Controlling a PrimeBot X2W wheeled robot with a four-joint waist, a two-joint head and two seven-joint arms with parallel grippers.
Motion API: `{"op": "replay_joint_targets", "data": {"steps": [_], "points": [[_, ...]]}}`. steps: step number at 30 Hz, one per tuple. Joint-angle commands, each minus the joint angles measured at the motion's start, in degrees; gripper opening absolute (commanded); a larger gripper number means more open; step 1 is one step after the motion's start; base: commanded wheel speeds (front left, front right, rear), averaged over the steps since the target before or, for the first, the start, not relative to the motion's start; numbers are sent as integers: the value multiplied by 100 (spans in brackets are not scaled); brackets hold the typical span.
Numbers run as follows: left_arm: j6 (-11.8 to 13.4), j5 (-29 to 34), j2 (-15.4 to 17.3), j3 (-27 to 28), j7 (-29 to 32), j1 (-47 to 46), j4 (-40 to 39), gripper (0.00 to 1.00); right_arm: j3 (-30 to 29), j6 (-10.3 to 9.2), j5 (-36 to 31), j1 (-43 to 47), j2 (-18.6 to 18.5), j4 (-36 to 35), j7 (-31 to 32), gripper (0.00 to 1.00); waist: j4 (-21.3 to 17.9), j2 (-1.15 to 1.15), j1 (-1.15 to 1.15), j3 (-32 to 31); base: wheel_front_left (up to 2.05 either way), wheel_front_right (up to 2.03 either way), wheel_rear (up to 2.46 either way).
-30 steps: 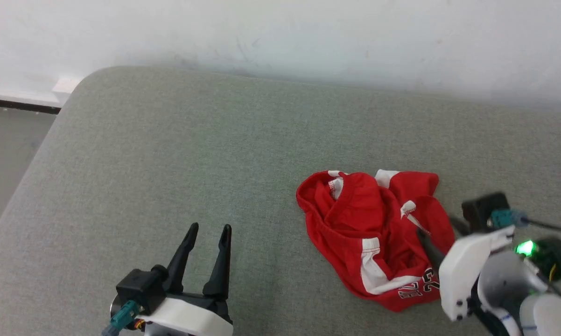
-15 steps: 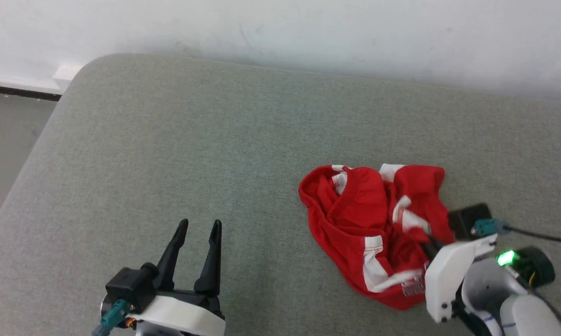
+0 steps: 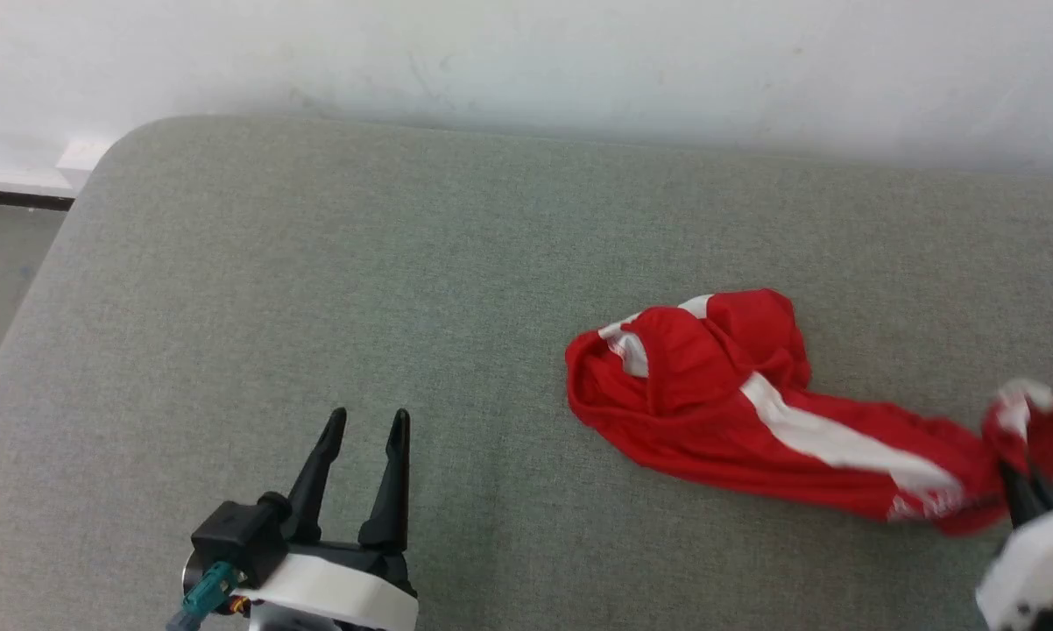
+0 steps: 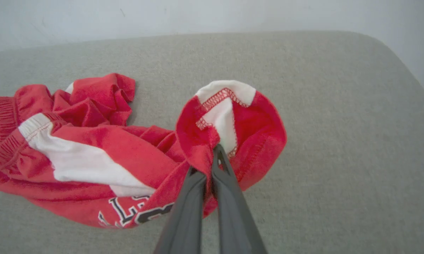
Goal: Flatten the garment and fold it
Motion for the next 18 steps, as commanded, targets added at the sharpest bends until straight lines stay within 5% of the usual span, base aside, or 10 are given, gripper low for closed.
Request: {"op": "replay_joint_targets", "data": {"steps": [1,2,3,4,10,18], "points": [[-34,34,1,29,-27,65,-16,100,-102,-5,87,226,21,79,-78,0,-7,0,0,18,0,0,0],[-34,34,3,37,-27,70,-16,100,-174,-5,203,364,22,189,-106,0,-15,0,0,28,0,0,0],[-35,33,4,48,-27,75,-18,100,-217,-5,312,477,22,331,-126,29,-27,0,0,36,0,0,0],[-36,33,6,57,-27,78,-16,100,-204,-5,337,553,23,452,-166,100,-37,0,0,42,0,0,0],[-38,56,34,93,-27,99,9,100,-173,-5,432,393,24,766,-703,100,-125,0,0,-34,0,0,0],[-28,89,33,161,-27,240,-50,100,-376,-5,281,54,24,139,-2128,100,-246,0,0,-179,0,0,0]]}}
